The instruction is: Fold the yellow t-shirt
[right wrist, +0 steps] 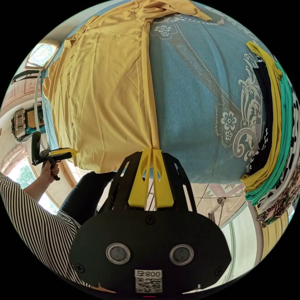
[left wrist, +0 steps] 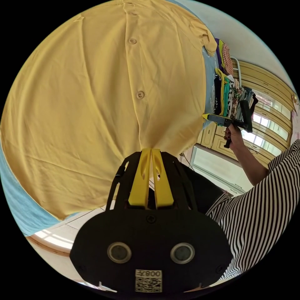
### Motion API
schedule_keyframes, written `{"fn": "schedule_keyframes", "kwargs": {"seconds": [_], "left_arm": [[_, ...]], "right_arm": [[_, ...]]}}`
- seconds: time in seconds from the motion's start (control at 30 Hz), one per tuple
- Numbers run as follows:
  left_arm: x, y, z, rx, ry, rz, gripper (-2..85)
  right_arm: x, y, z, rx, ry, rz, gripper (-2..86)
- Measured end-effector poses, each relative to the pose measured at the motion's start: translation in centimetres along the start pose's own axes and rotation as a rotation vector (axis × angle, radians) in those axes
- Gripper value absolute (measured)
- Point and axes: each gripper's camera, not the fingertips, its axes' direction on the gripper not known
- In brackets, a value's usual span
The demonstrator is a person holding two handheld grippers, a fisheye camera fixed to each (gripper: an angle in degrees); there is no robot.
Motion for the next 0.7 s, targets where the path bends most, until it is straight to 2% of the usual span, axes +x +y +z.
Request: {"fn": "schedule_keyframes", "kwargs": {"seconds": [0.53, 0.7], "left_arm": [[2.5, 1.5, 0.0, -0.027, 0.010, -0.023, 0.3], [3.9, 2.3, -2.5, 0.056, 0.022, 0.004, 0.3]], "right_arm": [[0.4, 3.6, -6.3, -0.015, -0.025, 0.024, 0.6], [1.4, 5.5, -9.3, 0.040, -0.126, 0.098, 0.9]]}}
